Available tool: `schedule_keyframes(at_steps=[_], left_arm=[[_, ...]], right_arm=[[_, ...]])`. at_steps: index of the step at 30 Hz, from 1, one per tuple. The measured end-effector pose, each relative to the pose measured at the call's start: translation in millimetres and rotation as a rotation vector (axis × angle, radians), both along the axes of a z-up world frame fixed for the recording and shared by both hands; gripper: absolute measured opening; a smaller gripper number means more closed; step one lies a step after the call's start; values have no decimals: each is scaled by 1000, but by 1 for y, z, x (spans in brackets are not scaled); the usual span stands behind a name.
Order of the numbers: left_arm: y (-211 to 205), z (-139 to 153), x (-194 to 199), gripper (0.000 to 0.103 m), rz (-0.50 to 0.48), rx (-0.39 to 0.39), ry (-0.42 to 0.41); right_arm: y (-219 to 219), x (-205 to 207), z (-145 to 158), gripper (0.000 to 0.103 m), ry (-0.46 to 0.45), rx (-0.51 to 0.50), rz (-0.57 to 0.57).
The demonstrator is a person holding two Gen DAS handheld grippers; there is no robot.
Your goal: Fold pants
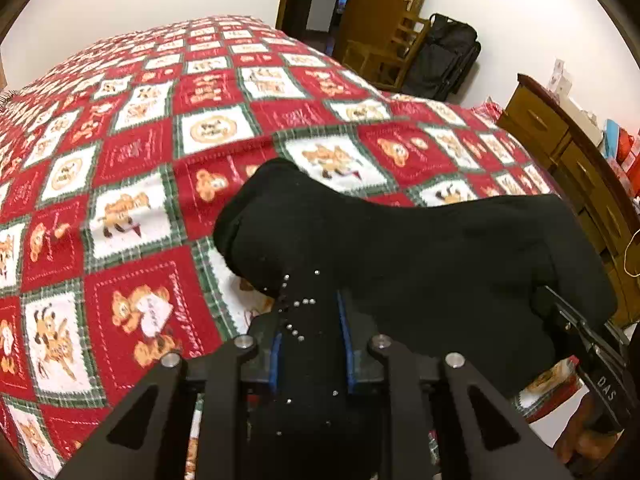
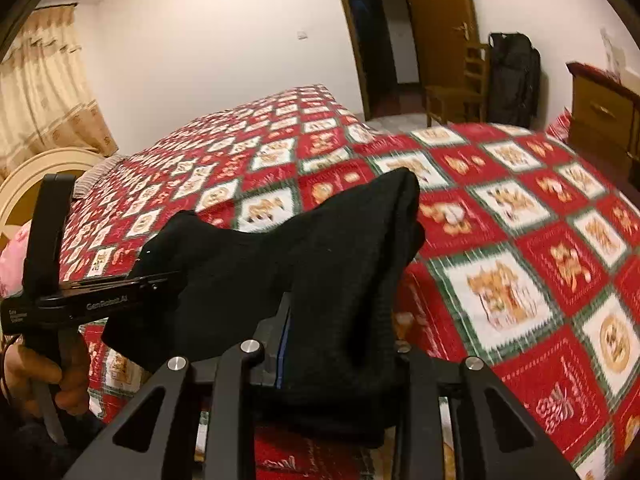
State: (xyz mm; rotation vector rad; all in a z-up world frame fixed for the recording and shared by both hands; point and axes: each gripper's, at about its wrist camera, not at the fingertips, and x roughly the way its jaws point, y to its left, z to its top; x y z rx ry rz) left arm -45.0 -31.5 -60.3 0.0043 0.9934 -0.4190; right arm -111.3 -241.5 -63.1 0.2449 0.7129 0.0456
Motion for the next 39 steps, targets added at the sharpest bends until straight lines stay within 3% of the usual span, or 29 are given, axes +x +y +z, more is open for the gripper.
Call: schedule_keyframes(at_steps=[9,19,39], left_arm=[[18,26,17,15,79,33,-97],[66,33,44,15,245,117,-169],[190,36,86,15,612,224,-204]], right_arm=[[28,41,18,29,-44,-15,101],[84,111,21,29,-84,-3,239],[219,226,15,29,-115,4,534]])
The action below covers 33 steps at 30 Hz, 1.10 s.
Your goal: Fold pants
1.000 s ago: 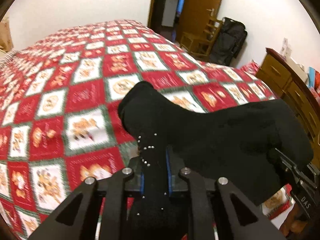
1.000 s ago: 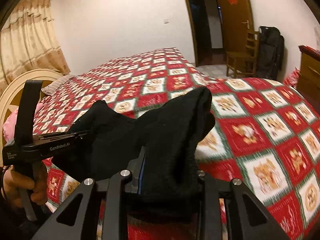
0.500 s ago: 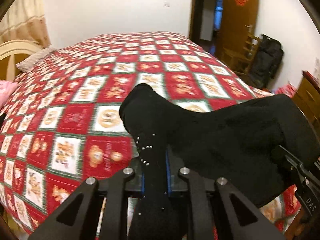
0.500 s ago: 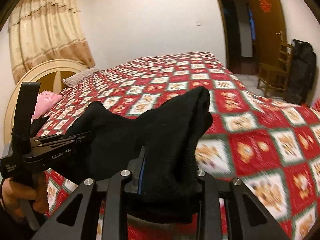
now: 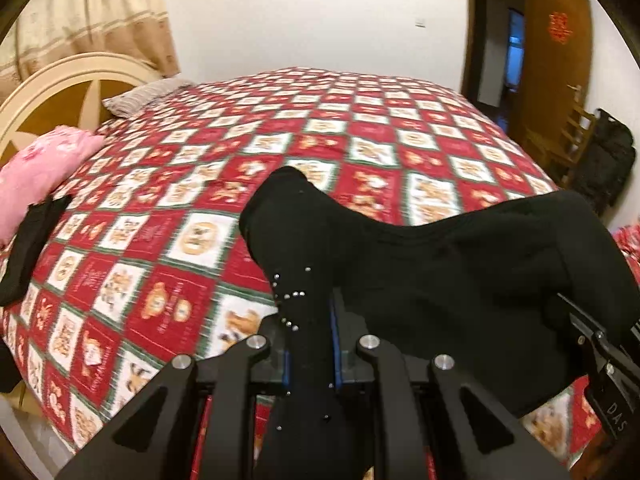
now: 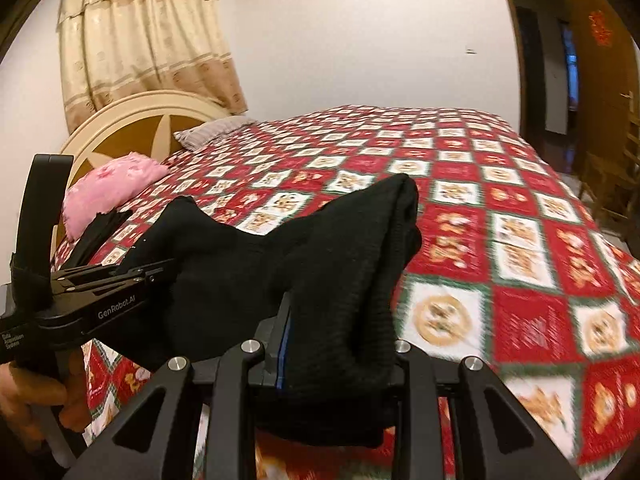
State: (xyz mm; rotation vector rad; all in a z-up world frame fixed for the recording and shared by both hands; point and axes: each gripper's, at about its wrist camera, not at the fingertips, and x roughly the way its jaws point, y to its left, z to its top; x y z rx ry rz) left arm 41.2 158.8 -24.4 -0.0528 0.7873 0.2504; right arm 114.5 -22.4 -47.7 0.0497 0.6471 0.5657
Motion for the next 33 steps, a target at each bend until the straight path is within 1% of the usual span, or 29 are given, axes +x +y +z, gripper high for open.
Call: schedule_keyframes(at_steps=[5,8,11,15,19,20,21,22,23,24,26,27,28,29,30,31,32,33], left_arm=[[21,-9,12,15,75,16,16],[30,-14,18,15,113,29,23],[34,-22,24,15,136,31,40],[35,-33,30,15,155,53,57],[39,-42,31,20,179,55,71],[41,-45,32,24,183,58,78],[42,-47,32,26,187,64,83],[44,-50,33,31,191,71,90],[45,-51,32,39,195,78,91],[47,-52,31,45,205,99,88],[50,-53,28,68,226,139,84],[54,-54,26,73,236,145,81],[59,-55,24,80,245,136,79],[66,-57,23,87,258,112,83],[72,-58,22,91,270,84,84],[79,-59,20,98,283,52,88],[89,-60,19,102,298,11,95],[92,-61,19,103,302,-10,99]], right_arm=[[24,29,-10,29,19,-12,46],[33,44,-16,29,25,-40,66],[37,55,-25,29,32,-75,77],[45,69,-40,29,52,-142,79],[50,70,-49,29,48,-169,73],[51,69,-49,29,44,-178,72],[52,69,-49,29,42,-186,71],[53,69,-50,29,40,-193,70],[54,69,-50,30,38,-198,68],[55,68,-51,30,35,-202,66],[56,68,-52,30,29,-206,66],[57,68,-52,30,28,-207,65],[58,68,-52,31,27,-208,64],[58,68,-52,31,27,-207,64],[58,68,-52,31,26,-206,65],[59,68,-52,31,27,-204,65],[59,69,-52,32,27,-203,65],[59,70,-53,32,28,-202,64]])
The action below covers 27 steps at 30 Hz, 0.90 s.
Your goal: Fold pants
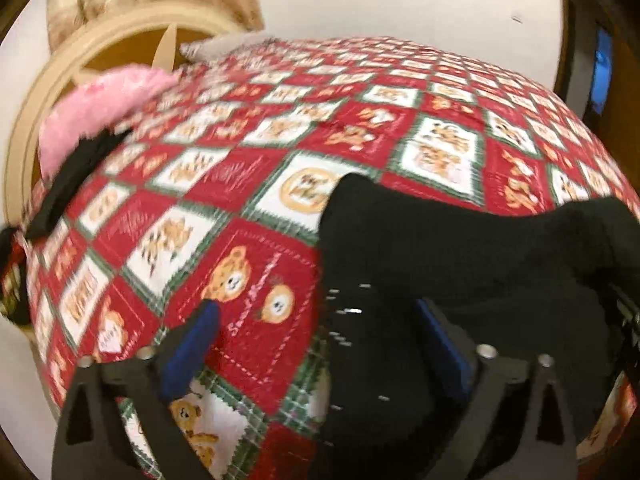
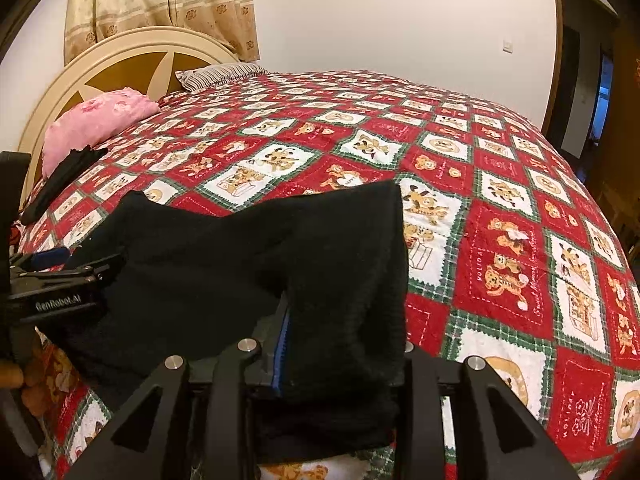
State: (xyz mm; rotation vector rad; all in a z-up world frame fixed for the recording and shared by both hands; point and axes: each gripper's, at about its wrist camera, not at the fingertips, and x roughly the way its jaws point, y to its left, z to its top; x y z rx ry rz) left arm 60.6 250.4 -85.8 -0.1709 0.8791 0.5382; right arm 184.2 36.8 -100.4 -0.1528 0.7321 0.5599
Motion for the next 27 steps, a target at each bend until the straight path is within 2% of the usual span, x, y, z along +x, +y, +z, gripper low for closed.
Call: schedule_keyframes(at_steps=[2,4,7,9,13,16,17,18,19,20,24,27], left_arm=[[5,-2,0,103,0,-38,2],[4,0,1,103,-4,-35,7],[4,8,-5,103,15,-36,8],[3,16,-10,103,20,1,10],[-4,44,-18,103,16,129,-26],[-7,64,-18,103,8,145,-82],[-9,68,-15,103,-5,140,-96],[-12,70,-12,103,-19,137,-101],[-18,69,-5,103,-40,137,-97],[-23,68,1,103,-59,136,-91],[-35,50,27,103,-71,118,-45],[-35,27,43,103,-51,105,19]], right_arm=[[1,0,0,34,-1,-3,-3],[1,0,0,35,-1,-4,-4],[-3,-2,5,44,-8,-4,-2],[-11,-4,14,46,-8,16,-11],[-48,-13,48,52,-61,172,-87],[-53,-18,65,53,-126,212,-104],[-47,-18,68,48,-147,192,-99],[-38,-17,69,38,-159,160,-81],[-28,-14,67,15,-151,128,-52],[-21,-12,64,10,-140,108,-36],[3,7,34,10,-92,8,-36],[-1,15,17,10,-63,-15,-53]])
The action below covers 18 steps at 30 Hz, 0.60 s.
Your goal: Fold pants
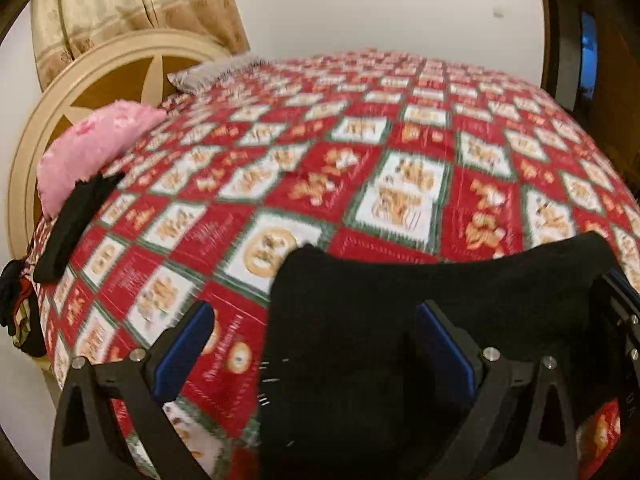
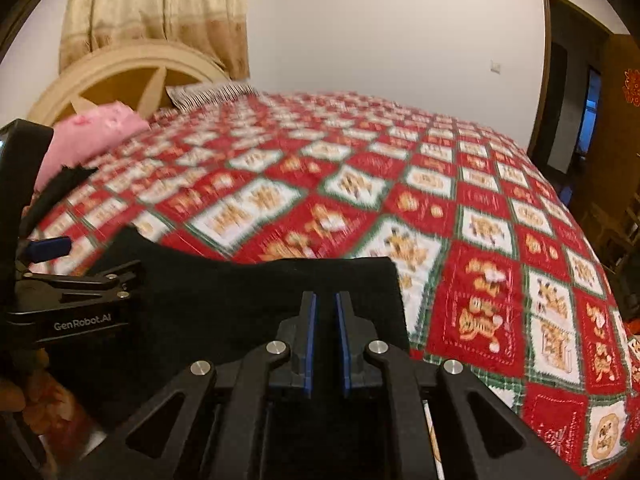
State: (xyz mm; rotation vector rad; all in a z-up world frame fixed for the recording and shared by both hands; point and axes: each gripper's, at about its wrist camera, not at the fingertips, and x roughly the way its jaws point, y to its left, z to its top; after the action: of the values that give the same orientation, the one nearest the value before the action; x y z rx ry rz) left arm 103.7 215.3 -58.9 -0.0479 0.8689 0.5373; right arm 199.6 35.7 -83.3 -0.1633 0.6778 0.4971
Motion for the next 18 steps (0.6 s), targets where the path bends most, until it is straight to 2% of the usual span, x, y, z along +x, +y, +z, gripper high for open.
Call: schedule_keyframes(at_steps=[2,7,12,18], left_arm=[[-1,-14,5,103,6,-1,51],[2,-21,3,103,2,-34,26],[2,-23,5,103,2,-44,23],[1,-21,2,103,-5,-39,30]], right_arm=[[-6,0,-3,10,4,10,-2],[-12,9,-9,10,33,34,-29],[3,10,-9,11,-7,-40,-38],[-4,9,-7,13,10,-2,-59]])
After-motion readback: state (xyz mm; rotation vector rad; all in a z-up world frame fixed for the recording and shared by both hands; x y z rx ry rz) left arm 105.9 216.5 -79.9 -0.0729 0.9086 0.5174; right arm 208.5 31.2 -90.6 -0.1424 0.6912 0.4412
